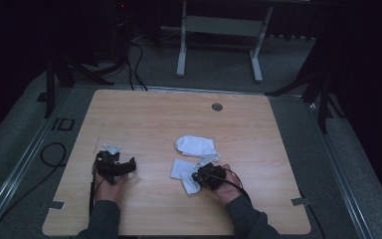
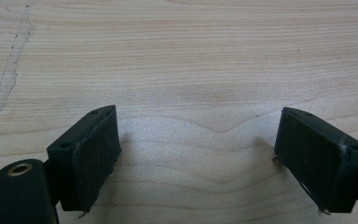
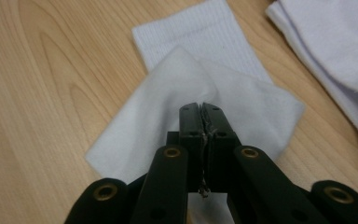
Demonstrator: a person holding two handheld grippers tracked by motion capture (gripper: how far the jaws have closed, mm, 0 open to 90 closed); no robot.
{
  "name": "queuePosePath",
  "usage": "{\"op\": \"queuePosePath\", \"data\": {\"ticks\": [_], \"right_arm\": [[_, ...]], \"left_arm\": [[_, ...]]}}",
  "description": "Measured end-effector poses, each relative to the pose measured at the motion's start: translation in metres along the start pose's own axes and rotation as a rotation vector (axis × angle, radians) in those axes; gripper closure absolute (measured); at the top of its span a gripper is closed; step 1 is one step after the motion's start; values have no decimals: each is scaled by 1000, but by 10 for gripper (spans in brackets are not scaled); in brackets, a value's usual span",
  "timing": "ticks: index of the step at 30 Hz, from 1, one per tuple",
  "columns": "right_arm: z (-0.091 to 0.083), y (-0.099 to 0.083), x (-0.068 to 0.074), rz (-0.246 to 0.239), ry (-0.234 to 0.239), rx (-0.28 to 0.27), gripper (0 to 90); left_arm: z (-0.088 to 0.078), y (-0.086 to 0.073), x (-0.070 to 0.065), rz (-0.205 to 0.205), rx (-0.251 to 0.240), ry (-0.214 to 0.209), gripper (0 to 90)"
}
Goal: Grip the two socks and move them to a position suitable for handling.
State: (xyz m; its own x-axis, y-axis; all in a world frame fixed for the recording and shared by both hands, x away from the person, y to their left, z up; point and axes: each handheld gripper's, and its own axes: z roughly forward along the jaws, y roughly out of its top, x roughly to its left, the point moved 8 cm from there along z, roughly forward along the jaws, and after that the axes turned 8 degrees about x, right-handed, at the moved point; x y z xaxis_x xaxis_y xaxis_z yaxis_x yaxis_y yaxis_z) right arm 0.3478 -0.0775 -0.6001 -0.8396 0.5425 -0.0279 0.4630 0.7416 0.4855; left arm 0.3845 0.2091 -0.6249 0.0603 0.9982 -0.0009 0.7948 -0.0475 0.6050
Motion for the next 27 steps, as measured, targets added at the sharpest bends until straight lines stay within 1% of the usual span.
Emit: {"op": "queuePosePath", "data": {"ticks": [1,2,3,7,8,9,11,12,13,14,15,17,18,19,20,21,23,25,26,27], "right_arm": [[0,0,0,0,0,0,879],[-6,2,2,0,0,-17,881],[-6,2,2,0,0,-17,881],[-21,8,3,4,-3,-50,883],[-29,10,2,0,-13,-63,883],[-29,10,2,0,-13,-63,883],[-38,13,2,-1,-21,-80,883],[-48,16,1,-4,-36,-95,883],[-48,16,1,-4,-36,-95,883],[-58,19,-2,-6,-51,-117,883],[-58,19,-2,-6,-51,-117,883],[-68,20,-6,-1,-65,-133,884],[-77,21,-11,1,-84,-145,883],[-77,21,-11,1,-84,-145,883],[-84,20,-17,7,-102,-151,883],[-84,20,-17,7,-102,-151,883],[-90,18,-23,17,-116,-157,883],[-95,14,-30,29,-131,-159,883],[-98,9,-37,47,-147,-156,883],[-98,9,-37,47,-147,-156,883]], "left_arm": [[0,0,0,0,0,0,139],[0,0,0,0,0,0,139],[0,0,0,0,0,0,139],[0,0,0,0,0,0,139],[0,0,0,0,0,0,139],[0,0,0,0,0,0,139],[0,0,0,0,0,0,139],[0,0,0,0,0,0,139],[0,0,0,0,0,0,139],[0,0,0,0,0,0,139],[0,0,0,0,0,0,139],[0,0,0,0,0,0,139],[0,0,0,0,0,0,139],[0,0,0,0,0,0,139],[0,0,0,0,0,0,139],[0,0,0,0,0,0,139],[0,0,0,0,0,0,139],[0,0,0,0,0,0,139],[0,0,0,0,0,0,139],[0,0,0,0,0,0,139]]}}
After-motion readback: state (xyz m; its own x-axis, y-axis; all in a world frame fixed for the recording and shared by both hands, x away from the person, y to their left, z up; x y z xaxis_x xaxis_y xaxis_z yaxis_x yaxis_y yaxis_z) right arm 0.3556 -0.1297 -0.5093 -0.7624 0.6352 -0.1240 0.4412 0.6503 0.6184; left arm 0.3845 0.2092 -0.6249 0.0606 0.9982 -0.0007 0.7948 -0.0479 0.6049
